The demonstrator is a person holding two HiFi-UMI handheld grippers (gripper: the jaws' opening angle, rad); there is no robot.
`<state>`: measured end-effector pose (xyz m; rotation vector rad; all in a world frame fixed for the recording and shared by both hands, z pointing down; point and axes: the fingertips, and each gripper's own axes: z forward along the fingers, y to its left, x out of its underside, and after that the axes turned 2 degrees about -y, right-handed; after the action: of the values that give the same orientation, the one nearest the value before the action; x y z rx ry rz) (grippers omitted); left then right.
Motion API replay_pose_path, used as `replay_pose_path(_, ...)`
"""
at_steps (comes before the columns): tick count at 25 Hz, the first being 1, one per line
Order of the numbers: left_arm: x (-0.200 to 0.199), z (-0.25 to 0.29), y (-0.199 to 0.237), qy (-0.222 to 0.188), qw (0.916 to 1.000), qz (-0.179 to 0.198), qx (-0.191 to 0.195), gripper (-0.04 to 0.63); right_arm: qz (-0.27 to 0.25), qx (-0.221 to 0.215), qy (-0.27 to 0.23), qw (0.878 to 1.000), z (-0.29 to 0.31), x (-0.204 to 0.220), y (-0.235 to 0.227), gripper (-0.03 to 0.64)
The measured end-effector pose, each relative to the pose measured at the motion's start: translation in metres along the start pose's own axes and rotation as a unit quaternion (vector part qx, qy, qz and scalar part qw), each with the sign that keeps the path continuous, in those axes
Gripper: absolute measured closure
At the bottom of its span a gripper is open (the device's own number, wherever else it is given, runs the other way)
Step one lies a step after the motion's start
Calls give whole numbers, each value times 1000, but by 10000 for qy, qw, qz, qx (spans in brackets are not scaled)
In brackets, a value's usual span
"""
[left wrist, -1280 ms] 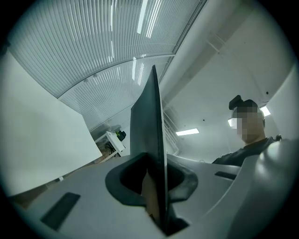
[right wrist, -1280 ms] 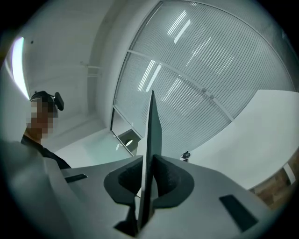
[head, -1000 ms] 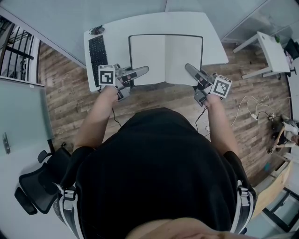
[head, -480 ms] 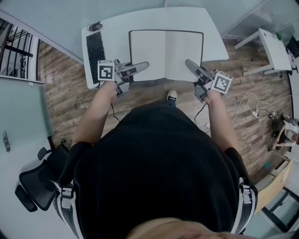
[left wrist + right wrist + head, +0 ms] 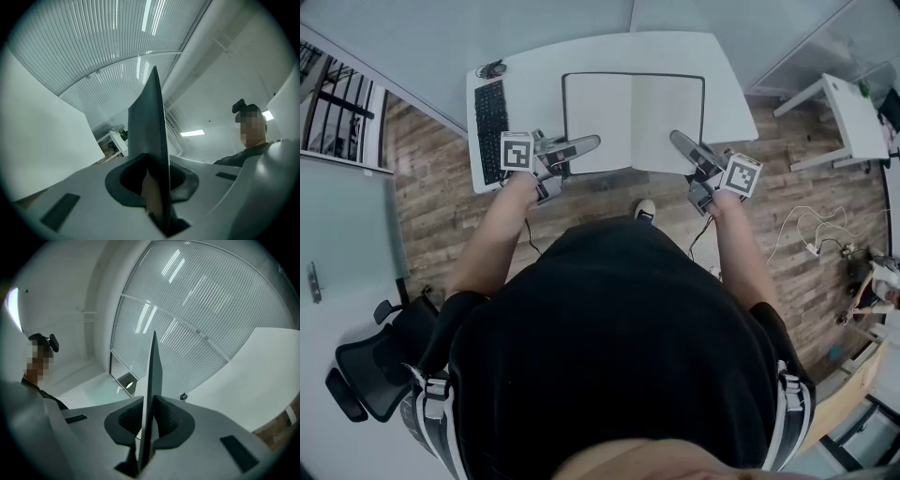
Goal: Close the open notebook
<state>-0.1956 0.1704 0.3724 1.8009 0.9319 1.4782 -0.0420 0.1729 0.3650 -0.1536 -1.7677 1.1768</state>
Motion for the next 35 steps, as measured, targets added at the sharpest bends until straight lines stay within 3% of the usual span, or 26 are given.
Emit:
replay_pose_path(10, -3, 6, 11, -156, 9997, 114, -128, 532, -49, -56, 148, 9999, 0, -8, -14, 555)
replay_pose_path(17, -47, 66, 64, -211, 9994, -50, -254, 532, 191, -43, 245, 9995, -3, -73, -84, 555)
replay_pose_path(35, -71, 138, 129, -241, 9987, -231, -396, 534, 491, -125, 384, 9980, -25, -128, -172, 555)
